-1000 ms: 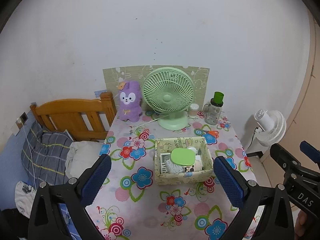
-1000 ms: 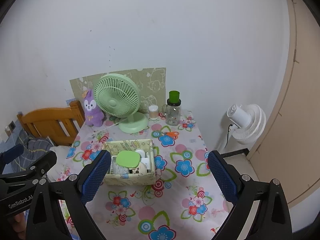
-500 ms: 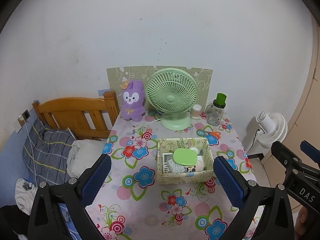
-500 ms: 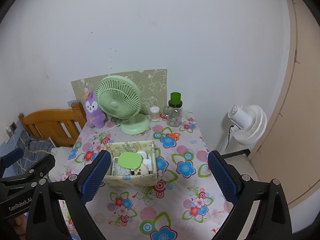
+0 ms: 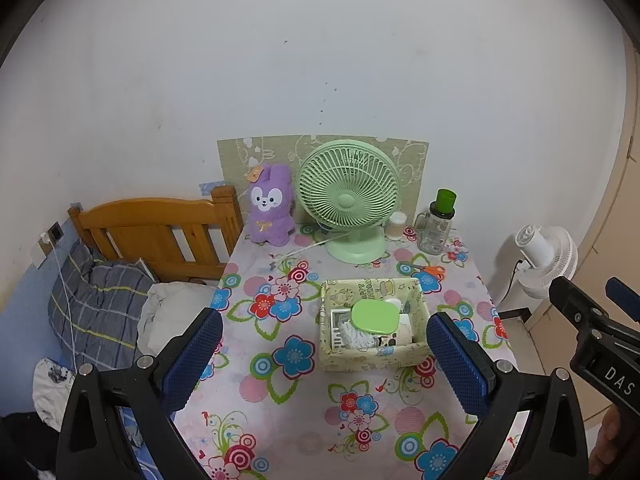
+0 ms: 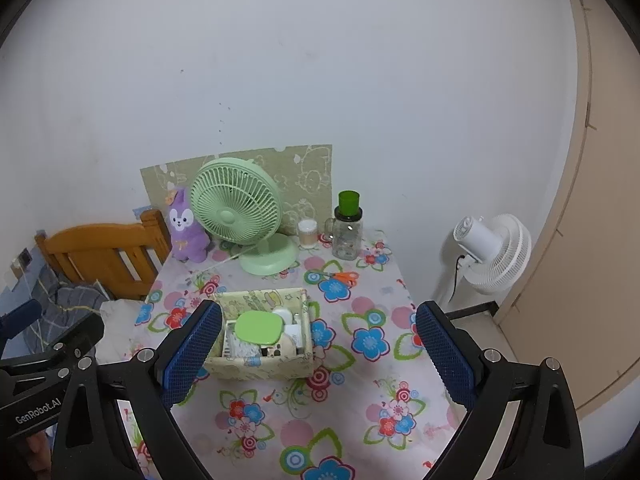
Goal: Organize rigid objects
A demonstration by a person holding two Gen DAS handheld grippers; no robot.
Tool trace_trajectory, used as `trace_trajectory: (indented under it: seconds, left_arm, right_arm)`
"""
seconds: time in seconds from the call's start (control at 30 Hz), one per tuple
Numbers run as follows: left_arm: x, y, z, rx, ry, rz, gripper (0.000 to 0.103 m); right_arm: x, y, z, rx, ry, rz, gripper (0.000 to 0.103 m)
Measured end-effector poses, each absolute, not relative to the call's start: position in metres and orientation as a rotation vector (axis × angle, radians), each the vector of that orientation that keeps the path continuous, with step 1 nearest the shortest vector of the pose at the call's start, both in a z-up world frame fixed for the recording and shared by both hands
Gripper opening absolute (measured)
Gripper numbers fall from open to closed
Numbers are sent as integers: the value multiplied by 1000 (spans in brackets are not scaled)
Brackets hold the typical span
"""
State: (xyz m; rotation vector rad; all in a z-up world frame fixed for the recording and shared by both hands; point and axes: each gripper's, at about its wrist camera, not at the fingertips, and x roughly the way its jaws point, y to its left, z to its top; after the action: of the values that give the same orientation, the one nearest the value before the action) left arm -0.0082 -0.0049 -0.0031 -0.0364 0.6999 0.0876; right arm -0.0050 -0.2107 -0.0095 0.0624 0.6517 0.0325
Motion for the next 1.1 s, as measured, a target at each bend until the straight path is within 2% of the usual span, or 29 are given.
trace_trajectory:
  seconds: [1.1]
  left_arm:
    - [-9, -10, -2, -33, 693, 91, 103]
  right_arm:
    - [-3, -215, -9, 60, 660, 23, 99]
